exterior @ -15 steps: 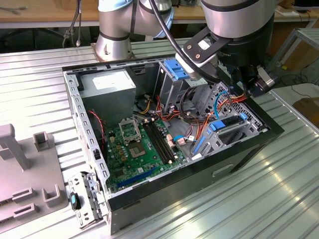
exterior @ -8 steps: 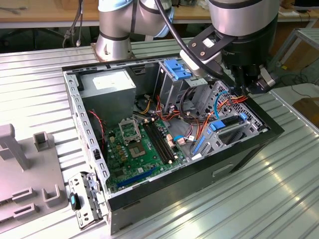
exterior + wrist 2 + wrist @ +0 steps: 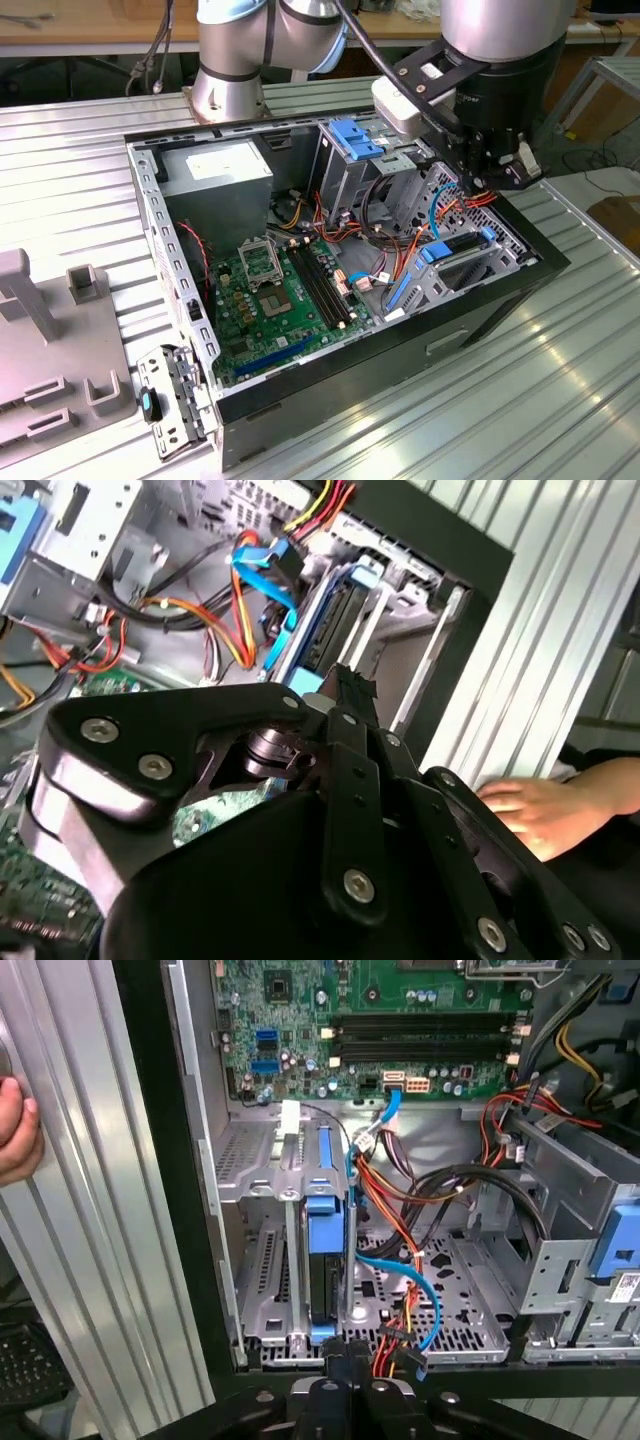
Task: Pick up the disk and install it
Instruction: 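Insert the disk into the insertion slot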
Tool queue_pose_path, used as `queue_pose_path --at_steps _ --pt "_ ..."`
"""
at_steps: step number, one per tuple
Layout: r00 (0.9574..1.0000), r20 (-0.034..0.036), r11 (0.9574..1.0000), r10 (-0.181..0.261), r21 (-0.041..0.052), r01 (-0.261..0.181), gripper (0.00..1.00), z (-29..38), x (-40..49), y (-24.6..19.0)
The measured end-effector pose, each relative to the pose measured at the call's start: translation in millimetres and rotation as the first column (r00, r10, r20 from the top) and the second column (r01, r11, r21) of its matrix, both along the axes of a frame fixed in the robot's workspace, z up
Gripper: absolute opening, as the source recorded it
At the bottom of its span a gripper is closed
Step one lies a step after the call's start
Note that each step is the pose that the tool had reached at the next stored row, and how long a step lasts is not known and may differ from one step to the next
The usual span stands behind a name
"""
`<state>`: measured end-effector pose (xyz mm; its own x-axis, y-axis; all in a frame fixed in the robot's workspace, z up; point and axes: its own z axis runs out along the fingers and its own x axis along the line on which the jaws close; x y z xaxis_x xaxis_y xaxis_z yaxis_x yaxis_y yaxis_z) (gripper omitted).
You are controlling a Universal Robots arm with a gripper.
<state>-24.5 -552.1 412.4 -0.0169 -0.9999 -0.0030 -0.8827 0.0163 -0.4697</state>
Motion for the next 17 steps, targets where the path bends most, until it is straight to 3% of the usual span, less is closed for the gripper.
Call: queue_pose_path --at_steps 3,5,8,9,11,12,13,14,15,16,17 --pt "0.999 -0.0443 1.0 0.0 0.0 0.0 0.11 0.0 6.4 1.1" --pt "0.9969 -0.0787 1.0 0.0 0.0001 0.0 0.11 0.0 12.7 2.4" --pt "0.9939 -0.1104 1.0 0.0 0.0001 0.0 0.11 -0.1 21.1 3.5" --pt "0.992 -0.1262 1.0 0.0 0.0001 0.0 0.11 0.0 26.5 4.0" --pt "0.9898 -0.1425 1.0 0.0 0.0 0.0 0.11 0.0 32.5 4.6" --pt "0.9859 -0.1674 1.0 0.0 0.0001 0.0 0.11 0.0 39.5 5.2" --pt "0.9834 -0.1817 1.0 0.0 0.0004 0.0 0.11 -0.1 43.7 5.2" --pt "0.9814 -0.1917 1.0 0.0 0.0005 0.0 0.11 -0.1 46.7 5.3" --pt "0.9772 -0.2123 1.0 0.0 0.0003 0.0 0.11 0.1 53.1 5.4" --pt "0.9702 -0.2422 1.0 0.0 0.0005 0.0 0.11 0.1 63.0 5.5" --pt "0.966 -0.2587 1.0 0.0 0.0006 0.0 0.11 0.1 69.0 5.5"
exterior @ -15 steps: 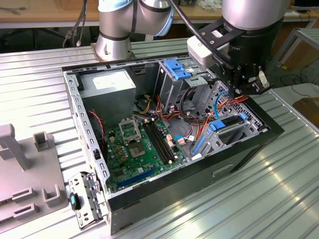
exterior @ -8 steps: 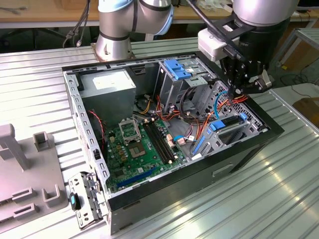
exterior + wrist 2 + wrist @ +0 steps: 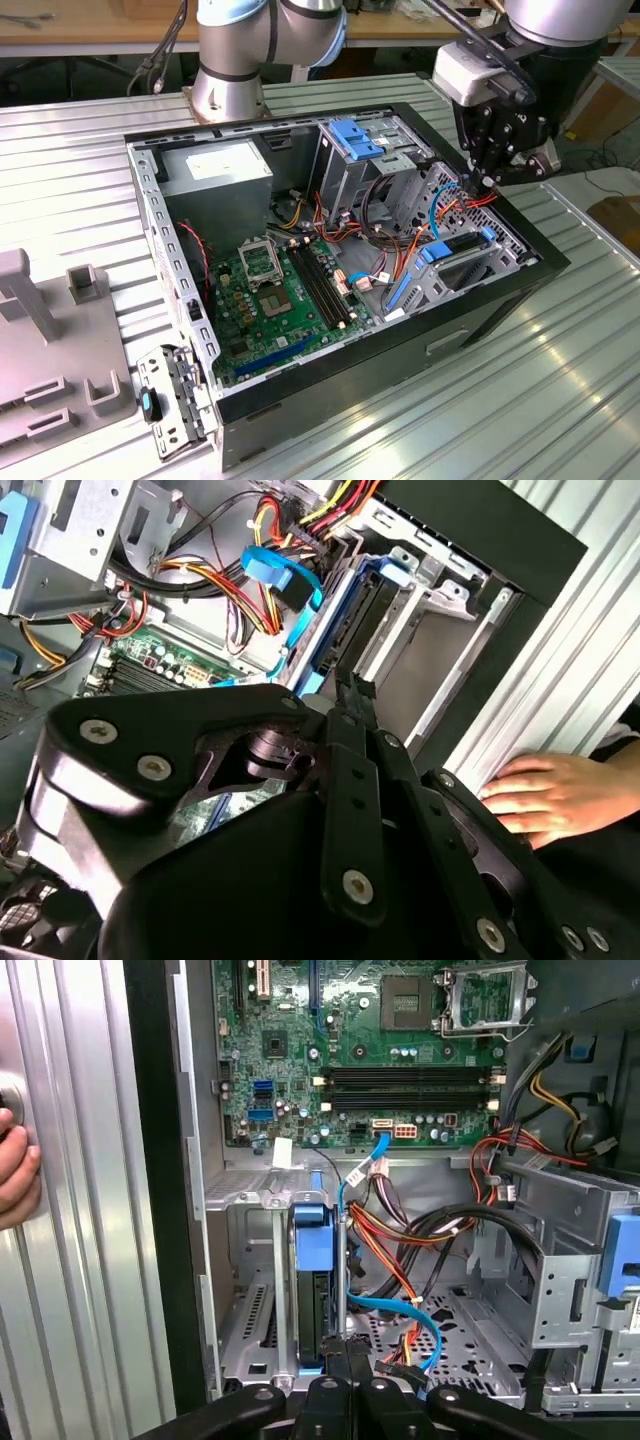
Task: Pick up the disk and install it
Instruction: 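Insert the disk into the insertion slot, then insert the first disk wire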
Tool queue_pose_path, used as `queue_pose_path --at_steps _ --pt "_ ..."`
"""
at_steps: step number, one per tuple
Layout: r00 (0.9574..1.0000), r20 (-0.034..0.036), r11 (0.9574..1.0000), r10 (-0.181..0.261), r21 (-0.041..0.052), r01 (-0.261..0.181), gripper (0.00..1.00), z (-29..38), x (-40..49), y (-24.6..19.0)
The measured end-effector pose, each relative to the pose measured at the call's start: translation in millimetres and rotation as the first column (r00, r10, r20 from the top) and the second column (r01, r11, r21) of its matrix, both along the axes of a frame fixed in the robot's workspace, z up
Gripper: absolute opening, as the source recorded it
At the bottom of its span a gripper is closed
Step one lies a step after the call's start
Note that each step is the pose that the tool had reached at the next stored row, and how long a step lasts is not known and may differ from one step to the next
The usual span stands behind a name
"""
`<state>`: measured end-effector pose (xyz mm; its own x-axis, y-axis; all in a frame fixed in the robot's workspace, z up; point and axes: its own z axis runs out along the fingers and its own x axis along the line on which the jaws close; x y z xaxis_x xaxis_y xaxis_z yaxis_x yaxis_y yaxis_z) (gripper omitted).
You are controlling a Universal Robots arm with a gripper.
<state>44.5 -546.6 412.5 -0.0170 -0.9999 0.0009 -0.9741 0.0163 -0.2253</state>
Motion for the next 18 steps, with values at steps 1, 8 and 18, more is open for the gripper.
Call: queue_pose_path --at_steps 1,8,18 --pt "0.9999 -0.0171 1.0 0.0 0.0004 0.0 0.11 -0.2 7.0 0.0" --pt "0.9992 -0.0402 1.0 0.0 0.0003 0.0 0.11 0.0 17.3 0.0" --pt "0.9992 -0.0405 1.0 0.0 0.0003 0.0 0.11 -0.1 19.5 -0.1"
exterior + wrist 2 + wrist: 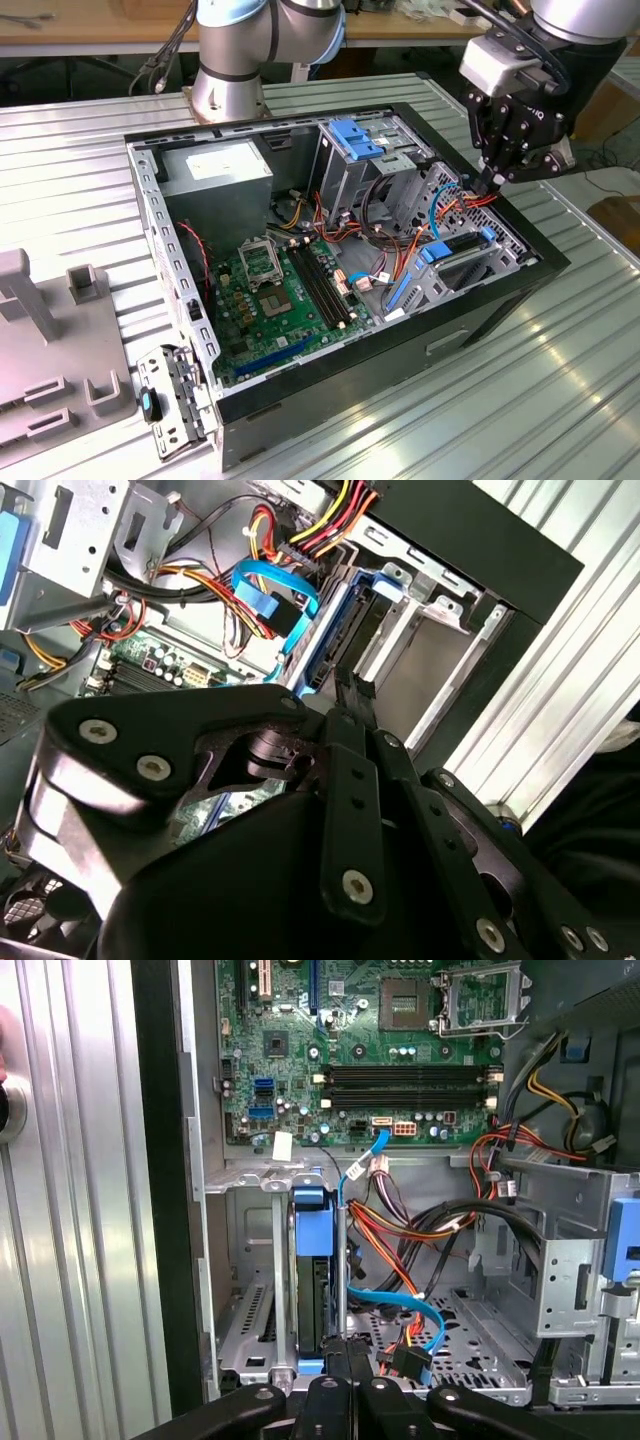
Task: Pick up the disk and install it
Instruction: 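Insert the first disk wire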
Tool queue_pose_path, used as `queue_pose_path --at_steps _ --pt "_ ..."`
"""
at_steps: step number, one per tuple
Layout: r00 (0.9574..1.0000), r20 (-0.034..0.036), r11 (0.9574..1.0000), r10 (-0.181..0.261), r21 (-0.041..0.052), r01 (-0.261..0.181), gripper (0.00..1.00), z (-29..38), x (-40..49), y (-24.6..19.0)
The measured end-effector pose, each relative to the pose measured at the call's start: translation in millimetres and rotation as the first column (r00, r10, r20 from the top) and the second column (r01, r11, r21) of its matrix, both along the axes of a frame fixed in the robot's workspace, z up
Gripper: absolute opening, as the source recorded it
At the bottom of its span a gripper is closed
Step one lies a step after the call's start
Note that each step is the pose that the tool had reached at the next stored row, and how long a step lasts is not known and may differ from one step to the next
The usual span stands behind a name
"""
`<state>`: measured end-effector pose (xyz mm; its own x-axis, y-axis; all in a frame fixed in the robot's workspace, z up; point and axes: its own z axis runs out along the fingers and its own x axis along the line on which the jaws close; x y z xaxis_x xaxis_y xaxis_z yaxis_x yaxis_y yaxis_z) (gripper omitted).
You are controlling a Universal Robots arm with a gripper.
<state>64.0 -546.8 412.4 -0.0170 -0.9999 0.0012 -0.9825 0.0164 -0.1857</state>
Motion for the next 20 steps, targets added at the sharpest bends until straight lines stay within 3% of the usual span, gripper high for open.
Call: queue_pose_path --at_steps 6,20 --pt "1.0 0.0 1.0 0.0 0.0001 0.0 0.11 0.0 9.8 0.0" --pt "1.0 0.0 1.0 0.0 0.0001 0.0 0.11 0.0 20.5 0.0"
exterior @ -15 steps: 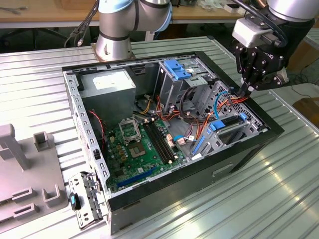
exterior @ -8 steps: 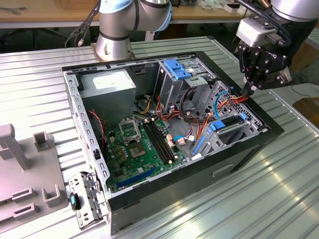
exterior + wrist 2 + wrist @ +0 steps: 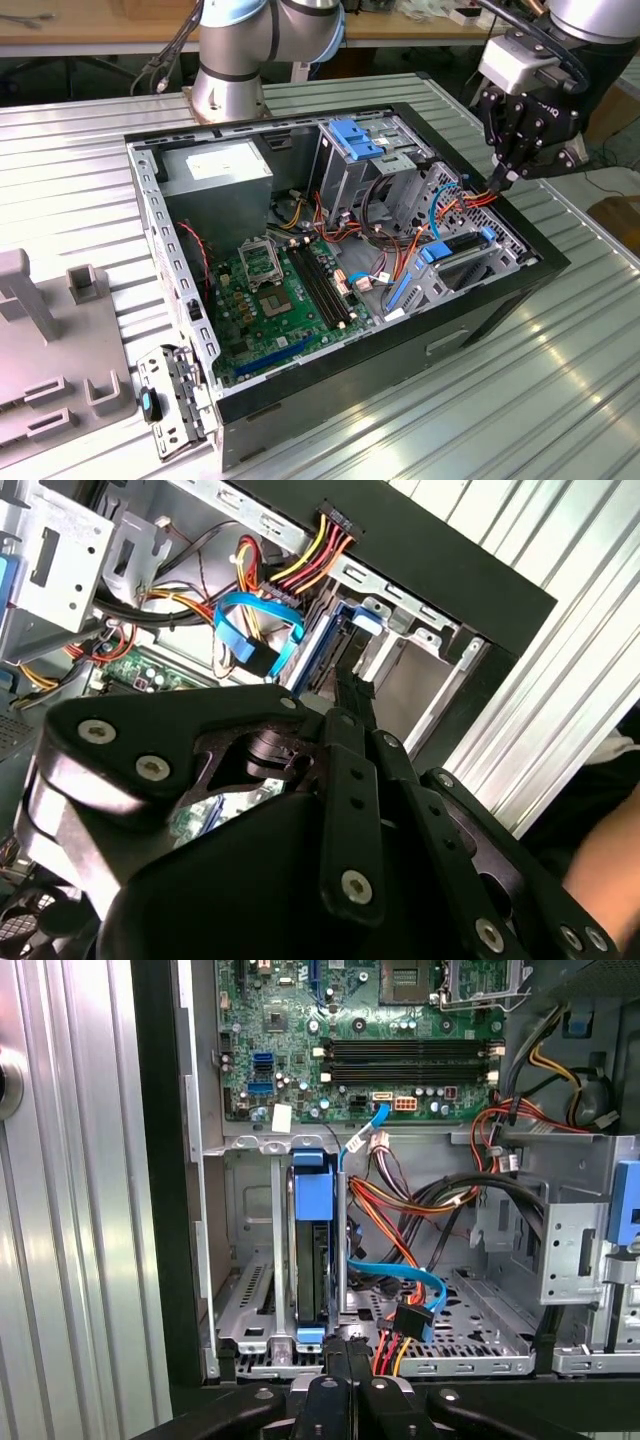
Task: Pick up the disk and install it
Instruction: 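Insert the first disk wire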
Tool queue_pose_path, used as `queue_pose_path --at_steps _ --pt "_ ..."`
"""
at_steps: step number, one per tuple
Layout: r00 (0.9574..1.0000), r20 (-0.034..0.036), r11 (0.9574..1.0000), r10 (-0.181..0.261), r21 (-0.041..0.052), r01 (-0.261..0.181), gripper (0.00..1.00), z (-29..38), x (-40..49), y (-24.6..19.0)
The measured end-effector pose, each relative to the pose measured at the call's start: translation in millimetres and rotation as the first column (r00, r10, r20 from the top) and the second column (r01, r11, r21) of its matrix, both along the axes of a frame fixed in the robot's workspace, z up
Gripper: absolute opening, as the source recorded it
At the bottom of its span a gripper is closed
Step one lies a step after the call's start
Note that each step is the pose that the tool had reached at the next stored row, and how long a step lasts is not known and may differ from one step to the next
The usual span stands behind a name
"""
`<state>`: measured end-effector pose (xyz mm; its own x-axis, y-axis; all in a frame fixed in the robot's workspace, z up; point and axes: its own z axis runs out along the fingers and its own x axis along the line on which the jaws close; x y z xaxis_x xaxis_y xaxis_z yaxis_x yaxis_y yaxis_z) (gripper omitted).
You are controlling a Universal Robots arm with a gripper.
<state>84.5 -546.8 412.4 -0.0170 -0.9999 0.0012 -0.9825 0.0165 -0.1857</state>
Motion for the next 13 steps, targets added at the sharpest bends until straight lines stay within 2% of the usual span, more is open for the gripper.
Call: queue_pose_path --at_steps 13 --pt "1.0 -0.0001 1.0 0.0 0.0 0.0 0.11 0.0 11.3 0.0"
